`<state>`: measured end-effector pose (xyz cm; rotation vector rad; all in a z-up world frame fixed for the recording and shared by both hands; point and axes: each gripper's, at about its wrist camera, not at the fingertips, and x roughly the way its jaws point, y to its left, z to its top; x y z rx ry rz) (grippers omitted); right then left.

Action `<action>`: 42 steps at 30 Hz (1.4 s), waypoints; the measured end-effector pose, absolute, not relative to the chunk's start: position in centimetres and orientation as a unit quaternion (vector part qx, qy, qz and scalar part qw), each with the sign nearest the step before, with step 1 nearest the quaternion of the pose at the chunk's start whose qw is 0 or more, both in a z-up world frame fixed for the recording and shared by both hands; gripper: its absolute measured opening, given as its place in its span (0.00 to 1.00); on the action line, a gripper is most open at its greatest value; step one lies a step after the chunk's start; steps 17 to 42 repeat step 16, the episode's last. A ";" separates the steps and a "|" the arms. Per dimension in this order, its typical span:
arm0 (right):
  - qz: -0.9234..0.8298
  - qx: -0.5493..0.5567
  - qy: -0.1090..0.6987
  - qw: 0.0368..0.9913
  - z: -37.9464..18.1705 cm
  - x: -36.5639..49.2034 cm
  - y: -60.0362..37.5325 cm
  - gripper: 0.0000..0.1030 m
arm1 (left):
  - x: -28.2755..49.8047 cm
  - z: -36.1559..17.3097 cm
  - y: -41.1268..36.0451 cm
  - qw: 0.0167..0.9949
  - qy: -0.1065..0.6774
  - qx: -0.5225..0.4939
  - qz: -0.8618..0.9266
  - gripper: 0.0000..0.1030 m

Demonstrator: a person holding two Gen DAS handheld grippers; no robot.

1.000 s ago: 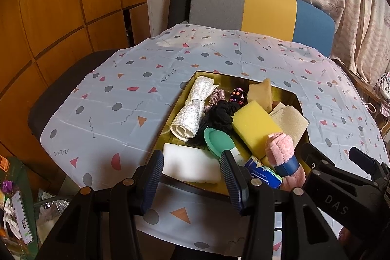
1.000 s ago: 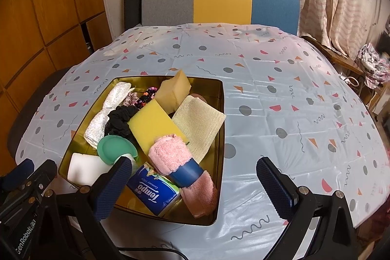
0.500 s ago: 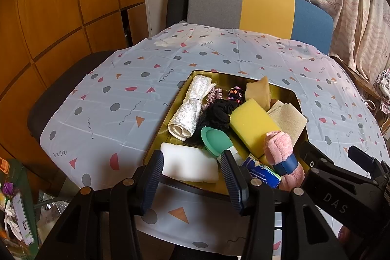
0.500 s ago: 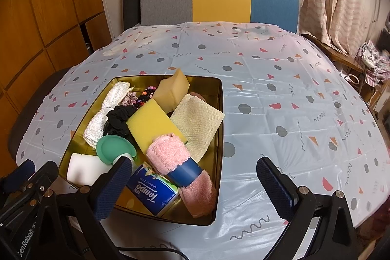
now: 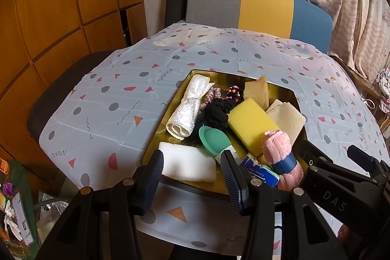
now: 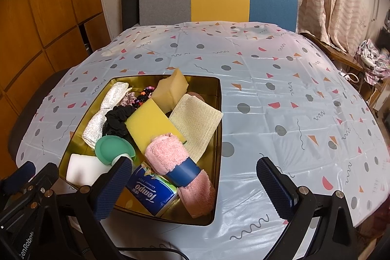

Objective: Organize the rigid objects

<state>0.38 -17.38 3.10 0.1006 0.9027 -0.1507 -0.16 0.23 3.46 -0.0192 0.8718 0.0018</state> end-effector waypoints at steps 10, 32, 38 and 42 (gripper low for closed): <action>-0.073 0.049 0.437 0.895 3.0 0.4 -17.5 1.00 | -0.1 3.3 0.2 0.906 0.423 -0.007 0.002 0.48; -0.074 0.051 0.438 0.895 2.8 0.3 -17.6 1.00 | -0.2 3.2 0.0 0.908 0.419 -0.003 0.004 0.48; -0.074 0.051 0.438 0.895 2.8 0.3 -17.6 1.00 | -0.2 3.2 0.0 0.908 0.419 -0.003 0.004 0.48; -0.074 0.051 0.438 0.895 2.8 0.3 -17.6 1.00 | -0.2 3.2 0.0 0.908 0.419 -0.003 0.004 0.48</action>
